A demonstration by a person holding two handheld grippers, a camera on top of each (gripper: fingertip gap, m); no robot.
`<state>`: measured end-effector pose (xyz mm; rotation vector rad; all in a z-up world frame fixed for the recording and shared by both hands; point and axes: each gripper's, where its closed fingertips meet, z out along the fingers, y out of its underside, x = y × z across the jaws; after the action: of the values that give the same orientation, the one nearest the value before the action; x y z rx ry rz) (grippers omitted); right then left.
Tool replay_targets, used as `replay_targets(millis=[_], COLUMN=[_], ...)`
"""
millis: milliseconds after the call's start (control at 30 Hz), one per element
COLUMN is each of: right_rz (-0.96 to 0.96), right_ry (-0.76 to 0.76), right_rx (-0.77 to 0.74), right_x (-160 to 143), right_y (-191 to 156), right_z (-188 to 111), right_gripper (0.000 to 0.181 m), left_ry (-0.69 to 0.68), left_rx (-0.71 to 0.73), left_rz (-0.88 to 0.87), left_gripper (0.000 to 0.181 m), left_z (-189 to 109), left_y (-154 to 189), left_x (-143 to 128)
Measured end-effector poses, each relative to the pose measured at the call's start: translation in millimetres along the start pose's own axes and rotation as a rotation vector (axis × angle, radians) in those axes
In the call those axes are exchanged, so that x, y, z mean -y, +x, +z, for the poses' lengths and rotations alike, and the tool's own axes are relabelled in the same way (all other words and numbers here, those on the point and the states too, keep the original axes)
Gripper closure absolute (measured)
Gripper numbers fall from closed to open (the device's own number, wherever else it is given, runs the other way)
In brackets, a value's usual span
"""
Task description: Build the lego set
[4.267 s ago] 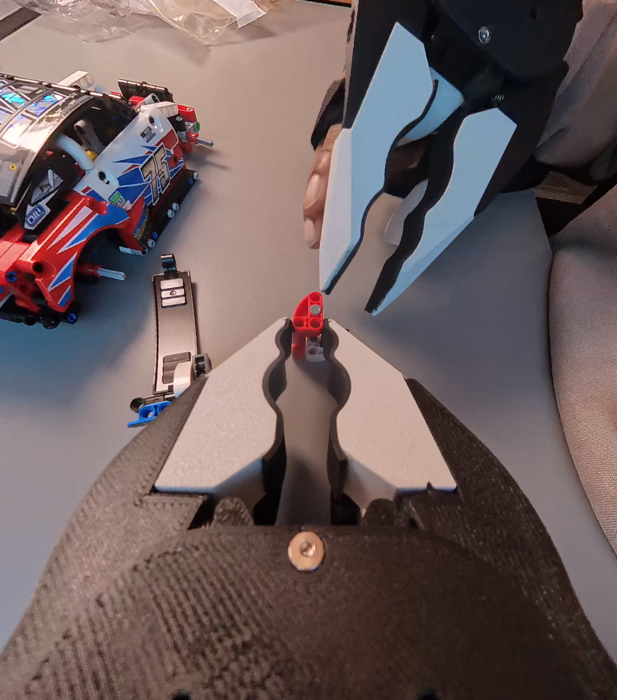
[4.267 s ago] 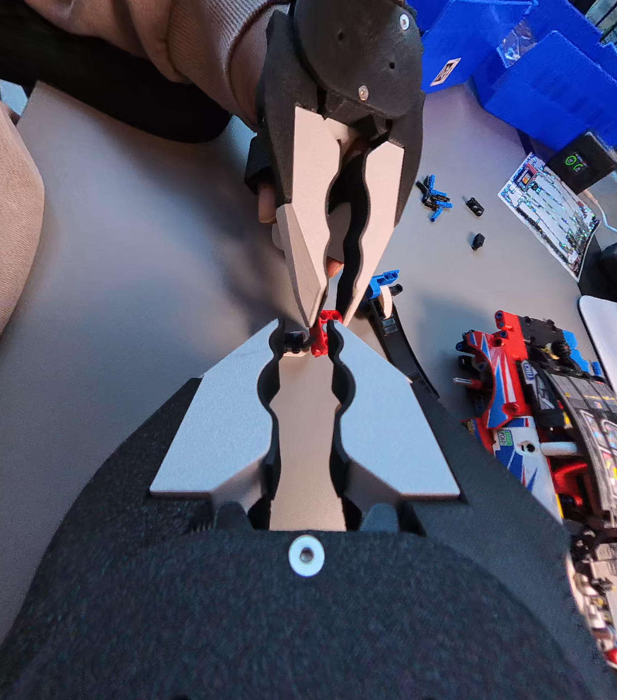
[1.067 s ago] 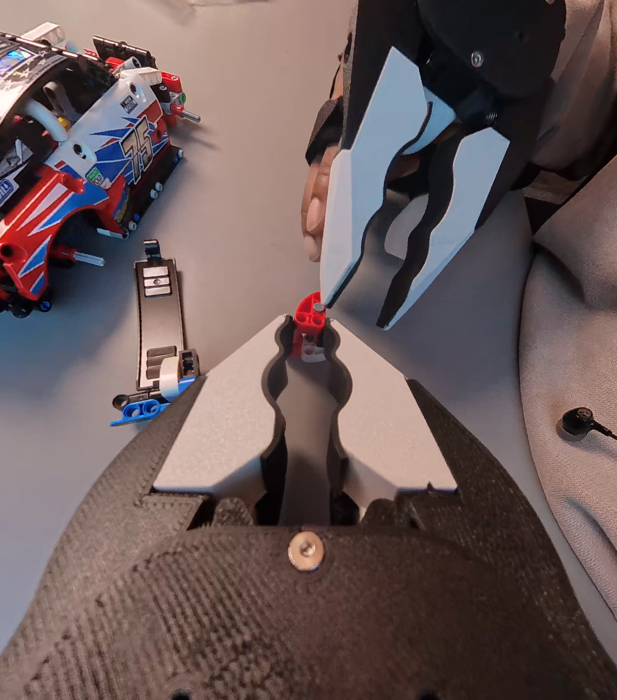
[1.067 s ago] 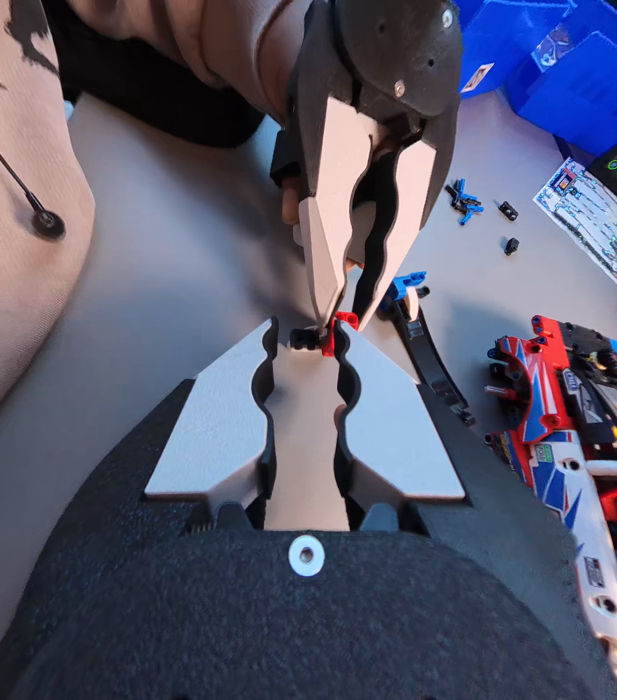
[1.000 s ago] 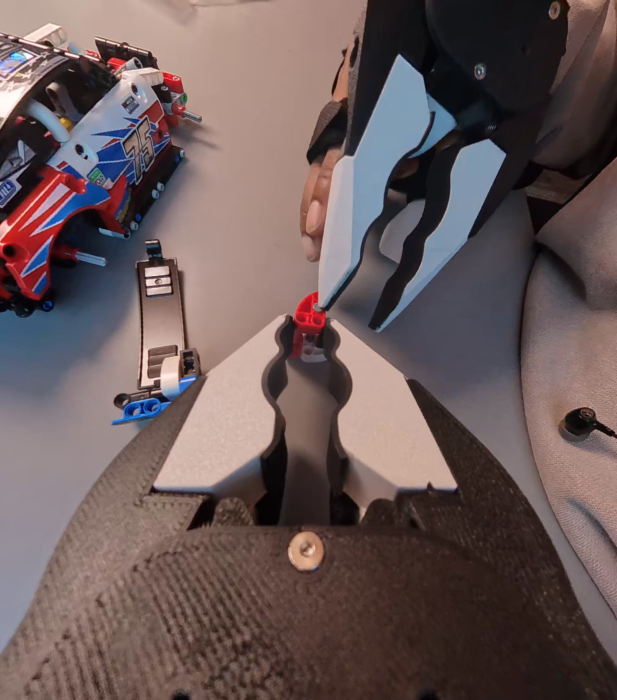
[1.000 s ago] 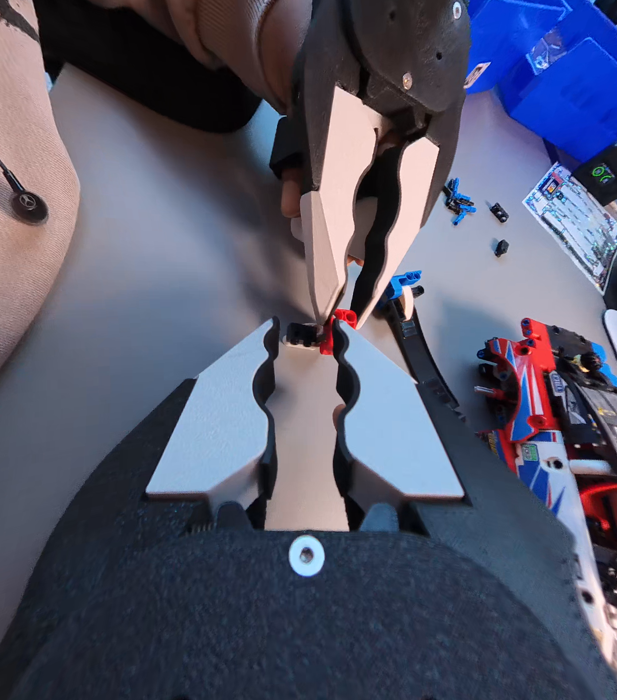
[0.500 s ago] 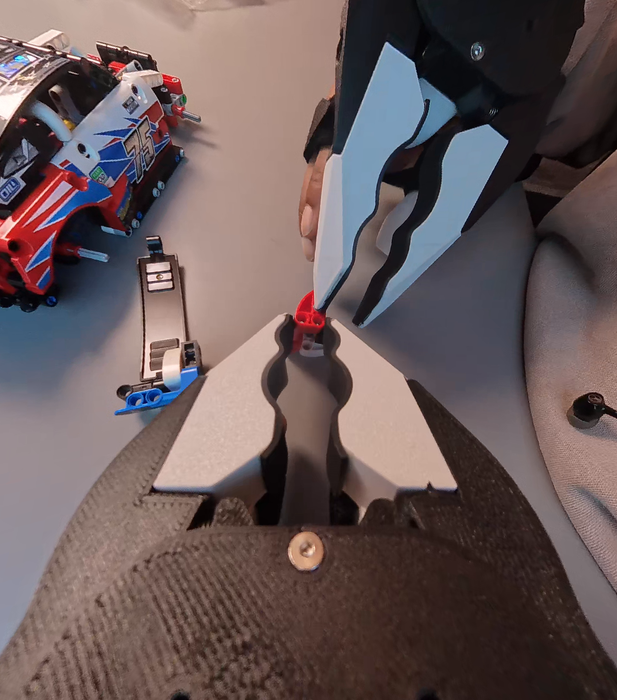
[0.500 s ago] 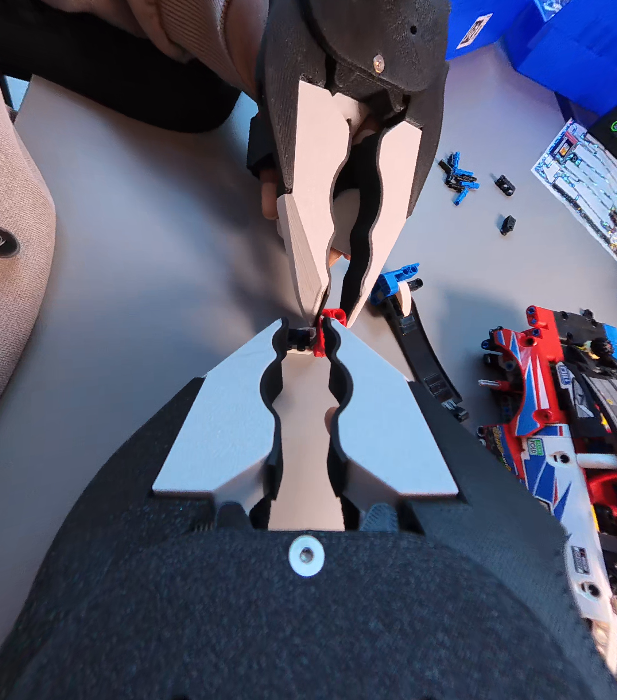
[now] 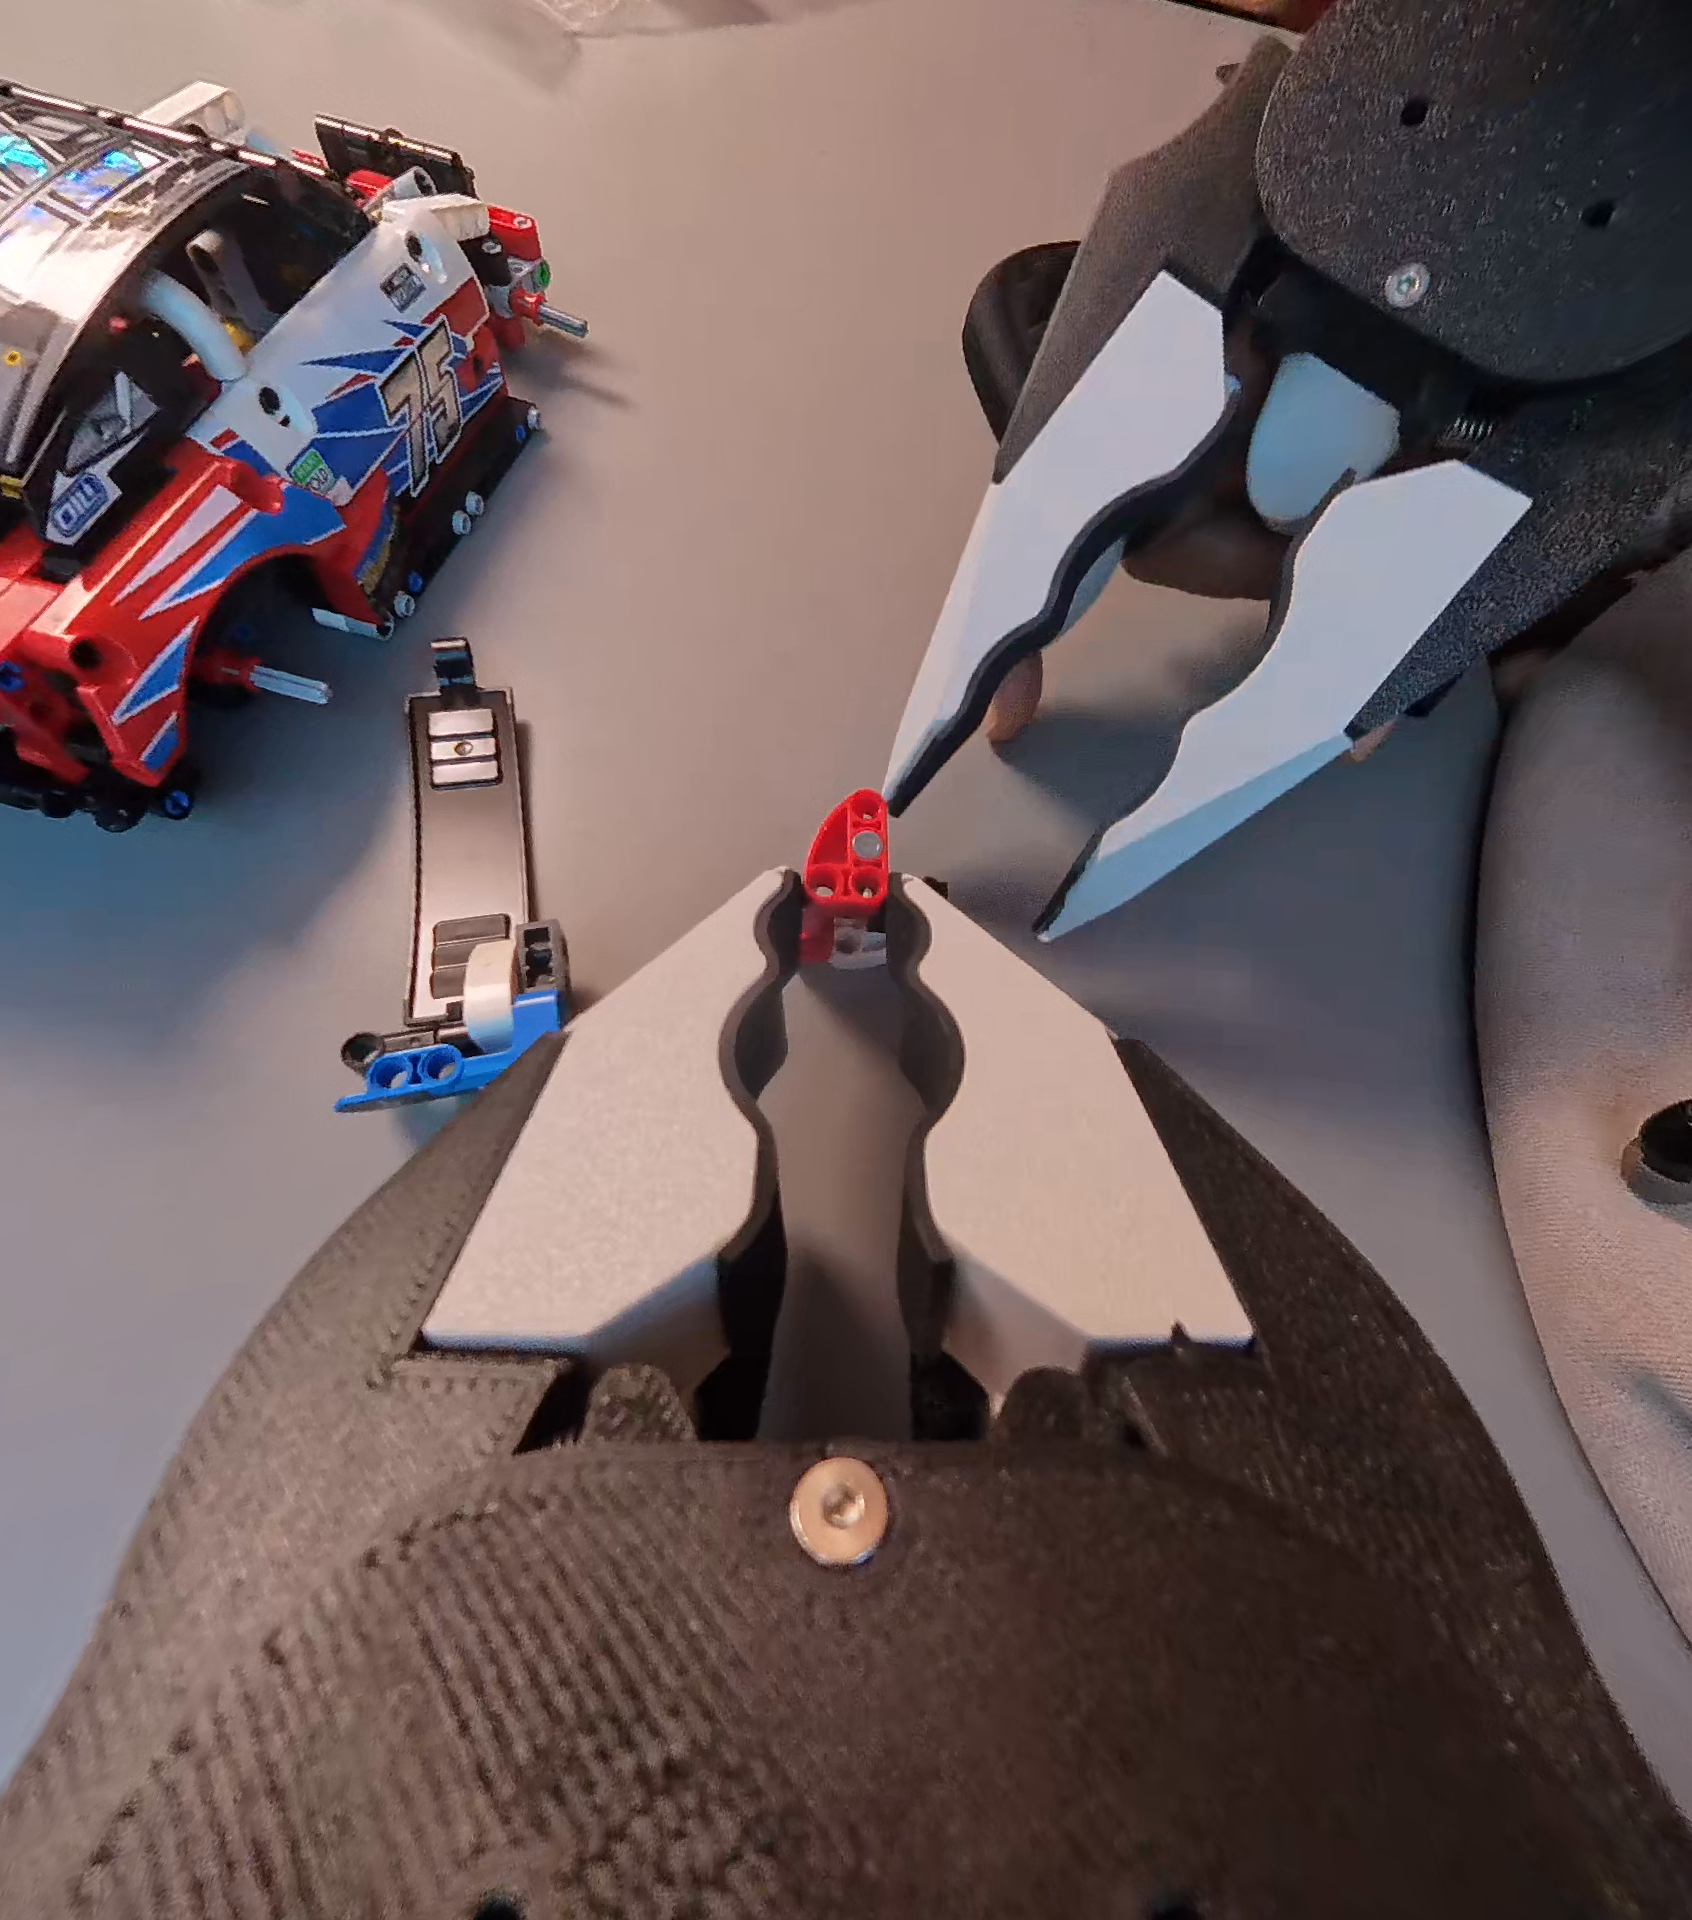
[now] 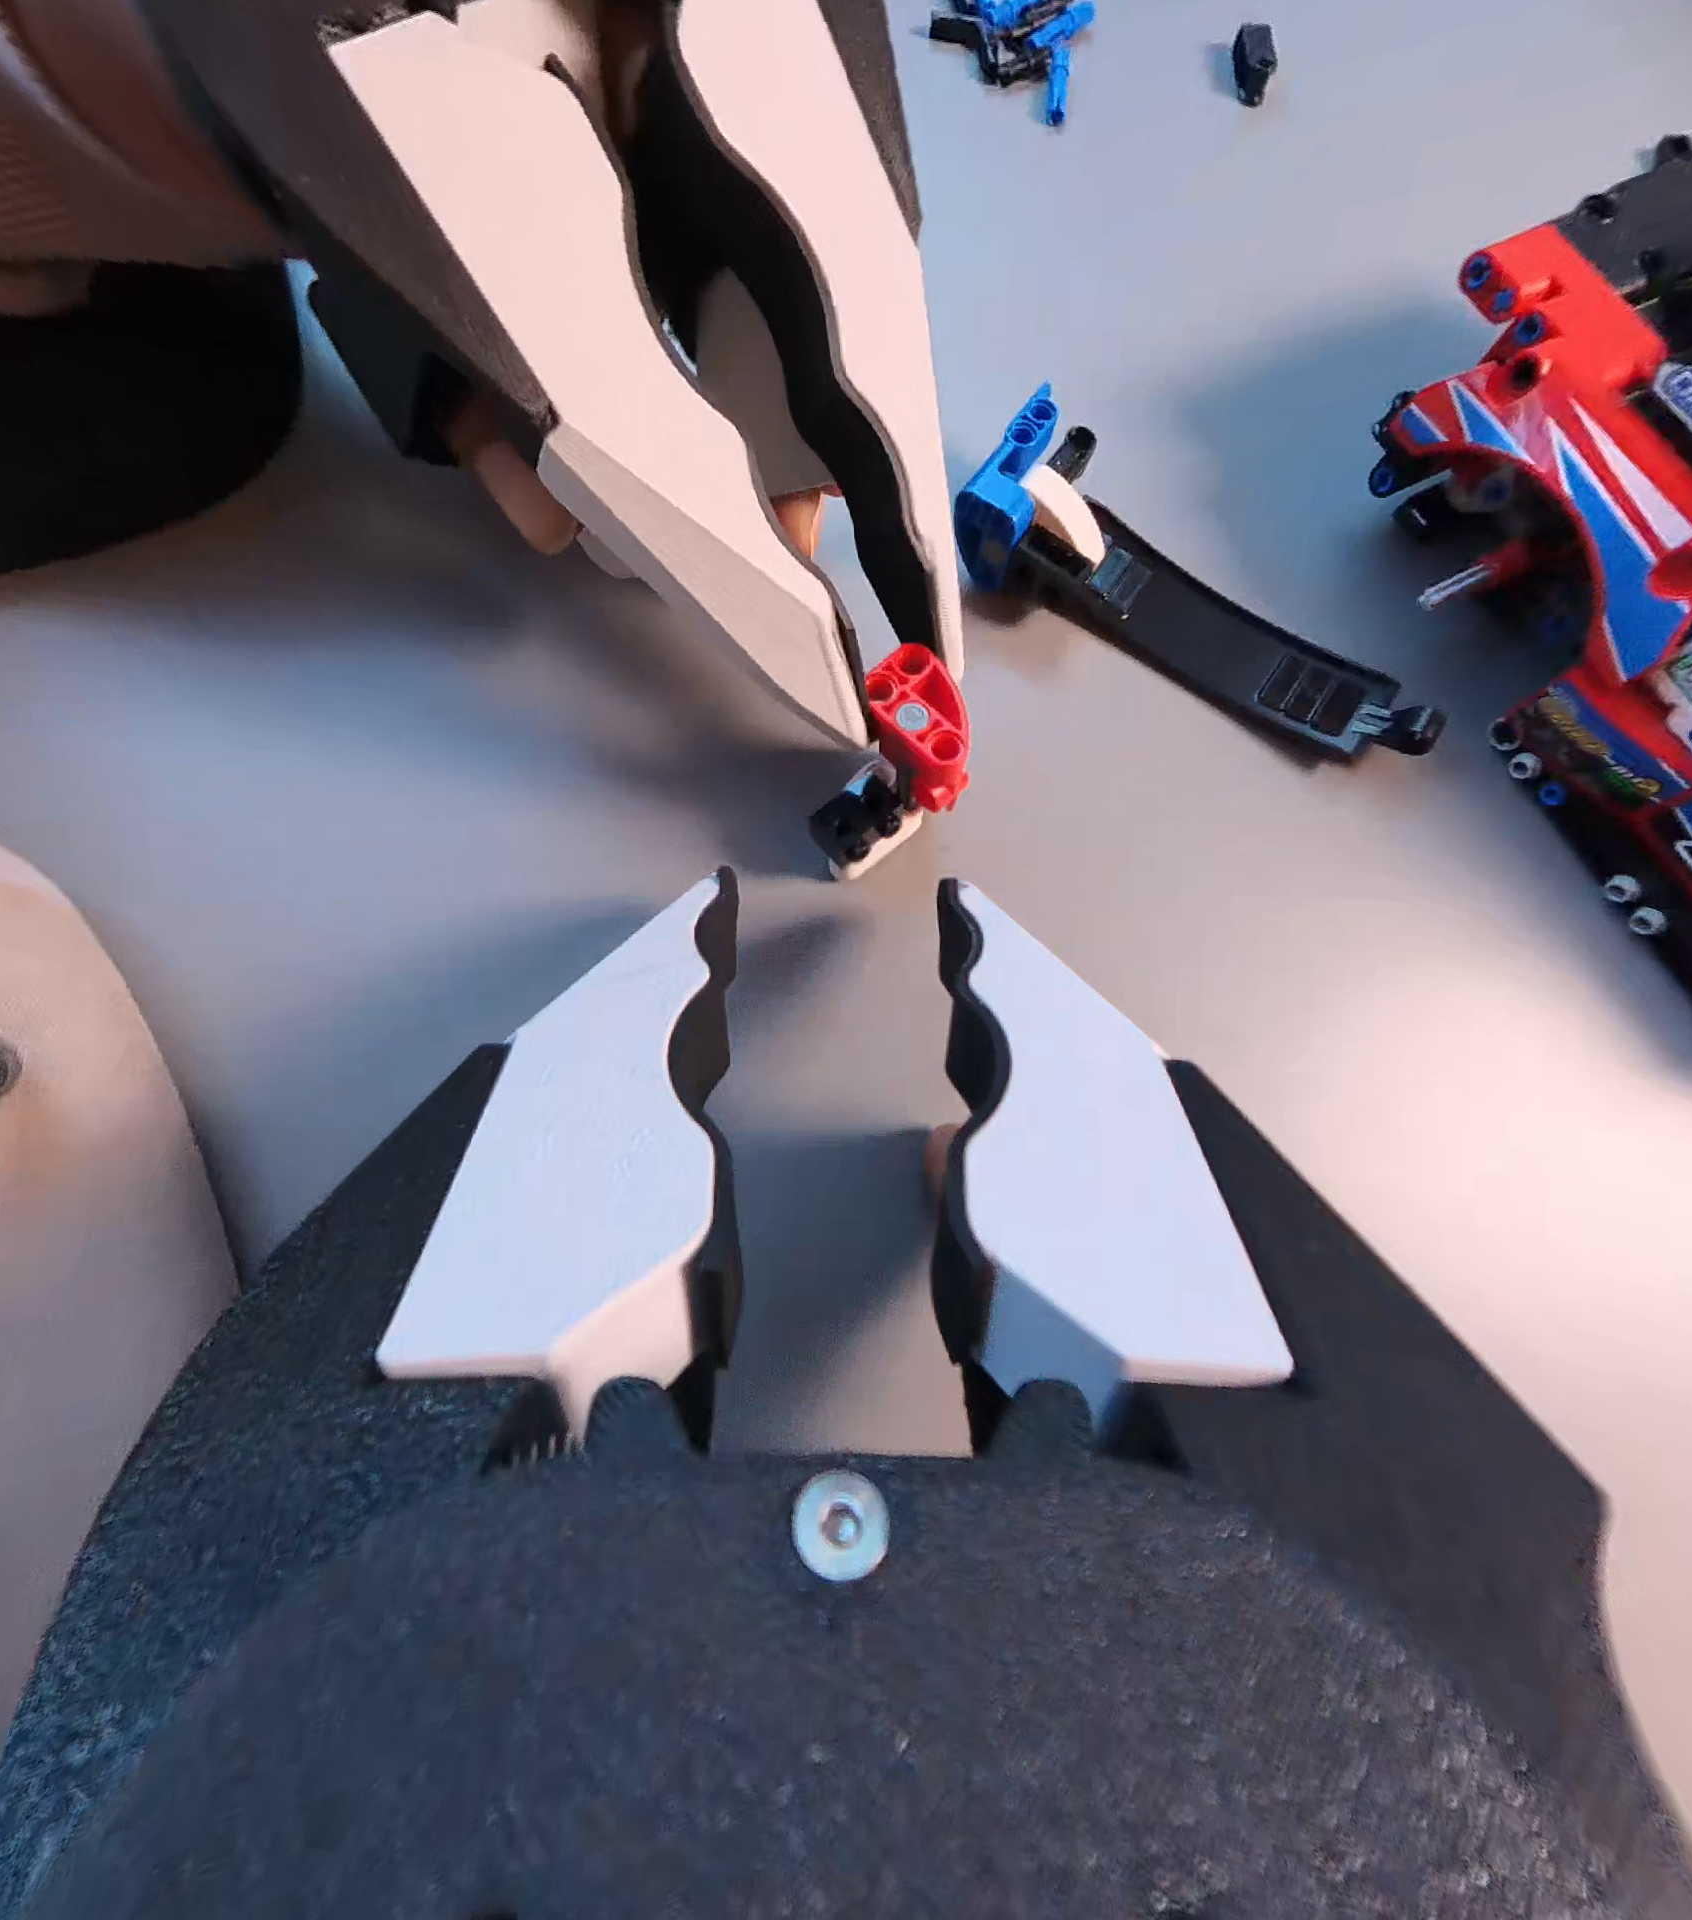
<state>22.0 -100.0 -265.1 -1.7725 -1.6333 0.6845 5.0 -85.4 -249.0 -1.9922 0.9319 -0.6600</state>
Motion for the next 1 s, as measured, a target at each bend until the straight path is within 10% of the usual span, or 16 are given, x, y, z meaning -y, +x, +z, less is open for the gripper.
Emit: replay_targets(millis=[33, 367, 1000], right_rz=[0.011, -0.098, -0.796], right_ry=[0.005, -0.108, 0.184], right_rx=[-0.026, -0.153, -0.327], right_x=[3, 3, 33], right_y=[0, 11, 25], right_z=[2, 20, 2], right_gripper=[0.145, 0.167, 0.171], left_ry=[-0.004, -0.032, 0.117], left_rx=[0.007, 0.06, -0.137], left_rz=[0.006, -0.015, -0.284], left_gripper=[0.167, 0.167, 0.152], left_z=[0, -4, -13], left_y=[0, -4, -4], left_x=[0, -5, 9])
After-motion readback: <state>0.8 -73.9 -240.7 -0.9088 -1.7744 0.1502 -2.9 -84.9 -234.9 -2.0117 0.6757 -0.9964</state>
